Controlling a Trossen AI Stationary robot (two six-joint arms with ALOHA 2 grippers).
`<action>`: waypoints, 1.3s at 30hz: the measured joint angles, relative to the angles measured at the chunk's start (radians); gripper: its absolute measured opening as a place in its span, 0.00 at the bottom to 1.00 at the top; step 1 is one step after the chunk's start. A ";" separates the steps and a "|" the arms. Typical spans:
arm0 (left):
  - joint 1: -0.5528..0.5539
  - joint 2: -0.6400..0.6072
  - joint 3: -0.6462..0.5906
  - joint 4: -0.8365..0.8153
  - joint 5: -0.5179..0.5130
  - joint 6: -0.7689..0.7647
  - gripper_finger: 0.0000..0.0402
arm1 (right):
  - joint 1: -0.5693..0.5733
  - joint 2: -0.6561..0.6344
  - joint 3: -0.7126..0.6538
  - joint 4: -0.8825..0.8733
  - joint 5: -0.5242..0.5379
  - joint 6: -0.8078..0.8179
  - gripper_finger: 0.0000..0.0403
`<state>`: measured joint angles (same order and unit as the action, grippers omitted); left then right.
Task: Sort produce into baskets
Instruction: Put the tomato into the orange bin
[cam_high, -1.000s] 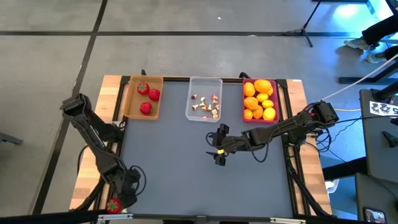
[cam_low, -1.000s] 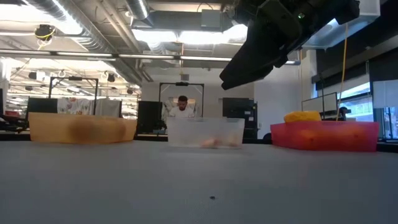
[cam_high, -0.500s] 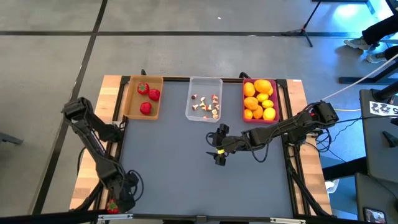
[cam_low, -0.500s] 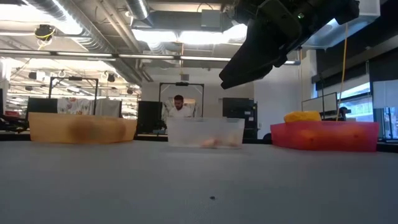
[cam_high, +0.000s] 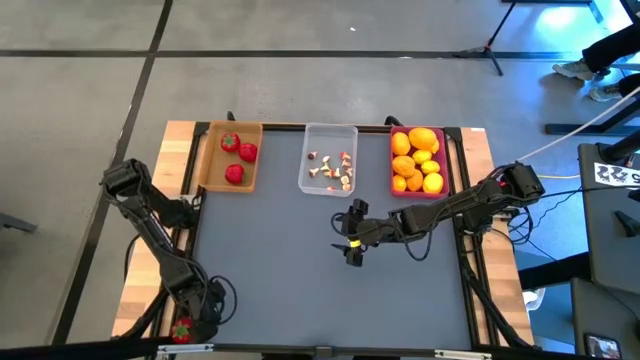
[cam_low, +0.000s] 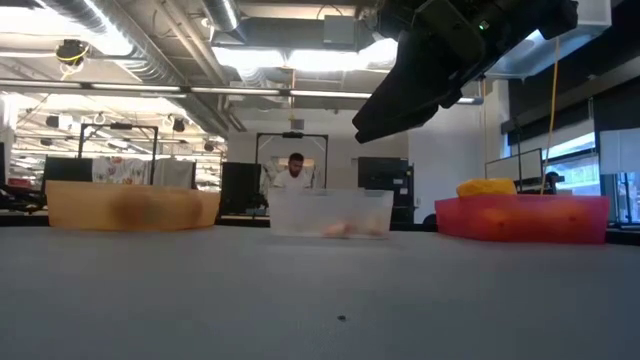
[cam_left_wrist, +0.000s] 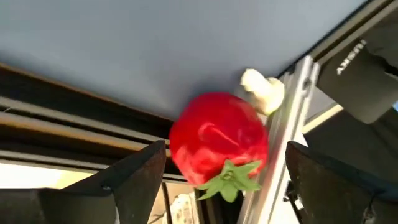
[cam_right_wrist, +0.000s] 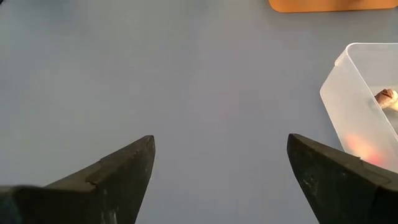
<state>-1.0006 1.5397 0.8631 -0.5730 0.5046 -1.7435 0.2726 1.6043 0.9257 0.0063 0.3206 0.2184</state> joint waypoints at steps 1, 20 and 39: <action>0.006 0.000 0.000 0.006 -0.001 0.008 0.80 | 0.000 0.000 0.000 0.000 0.000 0.000 0.89; -0.021 0.092 0.003 0.067 0.112 0.051 0.74 | 0.000 0.000 0.000 -0.003 -0.004 -0.015 0.89; -0.020 0.101 0.003 0.038 0.092 0.112 0.46 | 0.000 0.000 0.000 -0.003 -0.010 -0.018 0.89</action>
<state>-1.0203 1.6409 0.8658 -0.5350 0.5966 -1.6310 0.2726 1.6043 0.9257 0.0032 0.3108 0.2004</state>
